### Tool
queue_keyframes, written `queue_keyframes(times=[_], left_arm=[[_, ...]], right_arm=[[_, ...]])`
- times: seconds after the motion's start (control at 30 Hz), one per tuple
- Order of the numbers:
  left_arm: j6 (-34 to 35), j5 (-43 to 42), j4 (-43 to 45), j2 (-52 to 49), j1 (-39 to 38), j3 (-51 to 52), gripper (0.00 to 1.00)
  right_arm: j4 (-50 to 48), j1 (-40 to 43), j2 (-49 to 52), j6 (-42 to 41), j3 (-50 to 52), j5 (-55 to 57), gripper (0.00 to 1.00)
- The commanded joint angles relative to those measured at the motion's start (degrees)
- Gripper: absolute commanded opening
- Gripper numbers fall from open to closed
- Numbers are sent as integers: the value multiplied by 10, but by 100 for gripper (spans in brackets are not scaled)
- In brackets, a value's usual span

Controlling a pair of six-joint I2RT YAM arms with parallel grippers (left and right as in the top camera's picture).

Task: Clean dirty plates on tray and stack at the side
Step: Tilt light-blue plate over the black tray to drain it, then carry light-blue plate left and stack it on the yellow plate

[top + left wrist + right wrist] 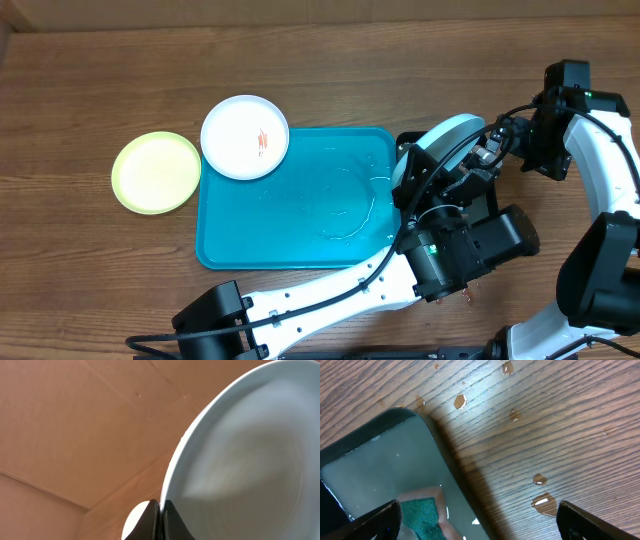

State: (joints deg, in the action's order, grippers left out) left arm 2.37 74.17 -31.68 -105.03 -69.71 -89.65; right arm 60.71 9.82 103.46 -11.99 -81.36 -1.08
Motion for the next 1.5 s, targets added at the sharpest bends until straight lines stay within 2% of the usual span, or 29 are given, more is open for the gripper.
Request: queue_keyframes(times=[0.0,0.1,0.2,0.3,0.43,0.63,0.77,0.87,0.93,1.17,1.33,1.47], left_arm=[[5,-6,3,2,2,-15,4],[38,-42,-8,2,12,-15,4],[109,-96,-44,2,33,-15,4],[216,-202,-109,2,75,-15,4],[303,-361,-162,2,150,-15,4],[306,-664,-191,2,314,-15,4],[288,-868,-224,2,459,-15,4],[267,-950,-255,2,551,-15,4],[243,-968,-282,2,617,-15,4],[170,-932,-365,2,814,-15,4],[164,-874,-394,2,929,-14,4],[166,-852,-396,2,993,-8,4]], right_arm=[[-2,2,-4,-5,0,-1,100],[-2,2,-4,-5,0,-1,100],[-2,2,-4,-5,0,-1,100],[-2,2,-4,-5,0,-1,100],[-2,2,-4,-5,0,-1,100],[-2,2,-4,-5,0,-1,100],[-2,2,-4,-5,0,-1,100],[-2,2,-4,-5,0,-1,100],[-2,2,-4,-5,0,-1,100],[-2,2,-4,-5,0,-1,100],[-2,2,-4,-5,0,-1,100],[-2,2,-4,-5,0,-1,100]])
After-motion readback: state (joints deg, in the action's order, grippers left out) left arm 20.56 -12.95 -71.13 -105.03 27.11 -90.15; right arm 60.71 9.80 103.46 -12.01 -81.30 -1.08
